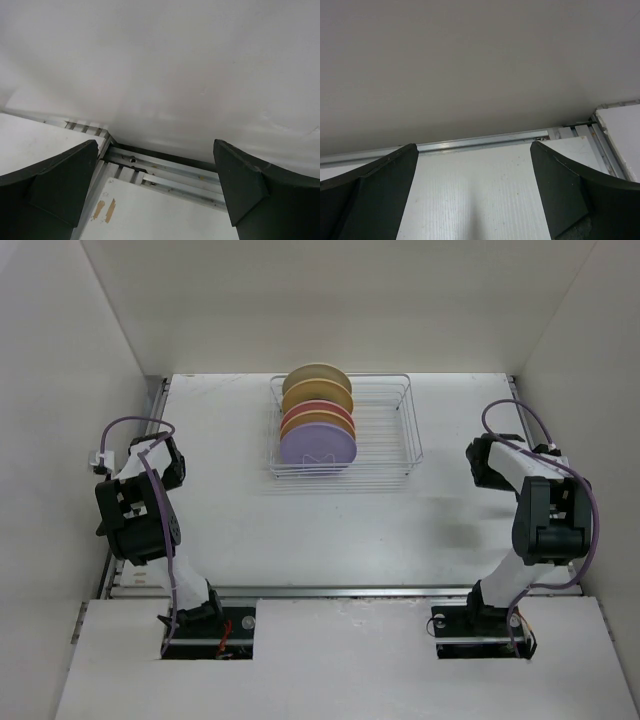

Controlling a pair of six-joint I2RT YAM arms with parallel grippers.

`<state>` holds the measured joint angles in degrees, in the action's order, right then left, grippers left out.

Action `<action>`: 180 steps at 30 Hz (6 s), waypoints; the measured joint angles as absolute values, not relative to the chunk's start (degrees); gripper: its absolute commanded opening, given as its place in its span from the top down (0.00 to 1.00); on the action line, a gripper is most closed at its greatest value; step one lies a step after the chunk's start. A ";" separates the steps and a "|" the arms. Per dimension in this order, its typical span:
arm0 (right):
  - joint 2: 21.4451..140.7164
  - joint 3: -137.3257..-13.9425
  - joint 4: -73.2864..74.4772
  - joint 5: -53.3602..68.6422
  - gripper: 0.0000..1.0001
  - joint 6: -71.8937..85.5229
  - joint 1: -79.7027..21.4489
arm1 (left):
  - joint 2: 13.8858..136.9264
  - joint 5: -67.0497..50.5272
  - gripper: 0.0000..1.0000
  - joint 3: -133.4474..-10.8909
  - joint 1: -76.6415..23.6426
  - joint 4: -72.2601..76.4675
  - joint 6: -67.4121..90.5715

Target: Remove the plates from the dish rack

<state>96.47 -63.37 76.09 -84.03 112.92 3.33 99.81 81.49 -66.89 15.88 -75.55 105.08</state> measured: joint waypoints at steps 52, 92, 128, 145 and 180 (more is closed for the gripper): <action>104.64 -103.02 34.70 18.48 0.42 -11.00 -32.71 | 113.78 1.45 0.00 -126.91 -13.65 -63.77 -11.86; 113.58 -102.15 29.30 6.48 1.00 -19.22 -35.83 | 128.40 -6.52 1.00 -124.97 -11.92 -62.43 -0.95; 105.23 -75.94 33.87 29.50 0.85 0.80 -39.53 | 128.68 -6.96 1.00 -124.97 -11.03 -62.70 11.94; 105.34 -78.74 33.43 19.44 0.37 4.16 -42.48 | 127.90 -7.14 1.00 -123.70 -10.85 -61.67 13.02; 116.16 -105.82 28.03 -17.15 1.00 -6.35 -39.70 | 126.23 -9.23 1.00 -120.44 -10.48 -59.13 13.56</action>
<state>116.16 -105.82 28.03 -17.15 -6.35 -39.70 126.23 -9.23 -120.44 -10.48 -59.13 13.56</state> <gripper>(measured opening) 0.102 0.037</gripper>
